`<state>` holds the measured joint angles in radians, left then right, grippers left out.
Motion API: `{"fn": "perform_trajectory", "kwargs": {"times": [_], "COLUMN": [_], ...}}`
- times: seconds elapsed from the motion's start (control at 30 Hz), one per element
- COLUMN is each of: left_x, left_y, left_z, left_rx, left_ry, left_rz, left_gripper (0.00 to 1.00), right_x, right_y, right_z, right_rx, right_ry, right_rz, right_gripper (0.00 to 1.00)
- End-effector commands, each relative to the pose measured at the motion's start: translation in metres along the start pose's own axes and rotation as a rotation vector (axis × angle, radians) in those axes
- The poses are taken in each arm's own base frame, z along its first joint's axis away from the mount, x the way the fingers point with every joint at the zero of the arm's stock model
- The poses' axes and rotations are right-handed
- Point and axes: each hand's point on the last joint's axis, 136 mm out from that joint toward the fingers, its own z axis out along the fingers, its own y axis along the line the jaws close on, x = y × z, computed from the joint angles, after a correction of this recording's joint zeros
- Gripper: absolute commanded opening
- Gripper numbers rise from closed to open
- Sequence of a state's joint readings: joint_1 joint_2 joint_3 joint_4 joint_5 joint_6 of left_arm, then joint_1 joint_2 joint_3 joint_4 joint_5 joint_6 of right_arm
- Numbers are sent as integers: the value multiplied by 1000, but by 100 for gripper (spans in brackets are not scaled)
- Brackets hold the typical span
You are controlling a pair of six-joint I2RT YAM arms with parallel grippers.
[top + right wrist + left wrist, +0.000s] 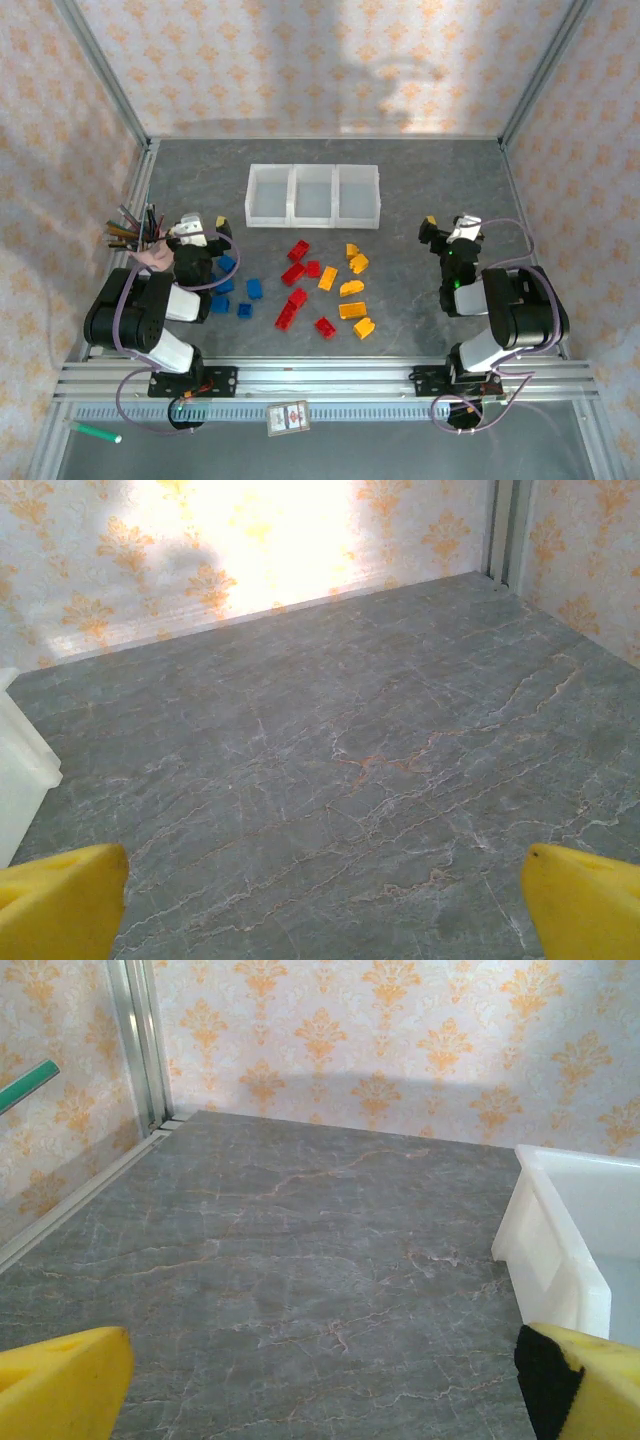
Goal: Sort the legos into containers by color
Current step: Pick up the lego from the center of the table.
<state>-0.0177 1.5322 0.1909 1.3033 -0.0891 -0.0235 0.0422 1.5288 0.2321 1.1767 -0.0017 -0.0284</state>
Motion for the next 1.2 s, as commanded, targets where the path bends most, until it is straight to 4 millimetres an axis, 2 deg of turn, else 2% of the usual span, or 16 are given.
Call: {"fn": "perform_trajectory", "kwargs": {"times": [0.0, 1.0, 1.17], "left_x": [-12, -12, -21], "left_y": [-4, -2, 3], "left_z": [3, 3, -5], "left_rx": [15, 7, -15], "left_ry": [-42, -44, -77], "left_rz": [8, 6, -15], "left_gripper": [99, 99, 99], "right_x": [-16, -16, -18], "right_y": [1, 1, 2], "right_z": [0, 0, -1], "right_rx": [-10, -10, -15], "right_ry": [-56, -58, -59], "right_rz": [-2, -2, -1], "right_gripper": [100, 100, 100]}}
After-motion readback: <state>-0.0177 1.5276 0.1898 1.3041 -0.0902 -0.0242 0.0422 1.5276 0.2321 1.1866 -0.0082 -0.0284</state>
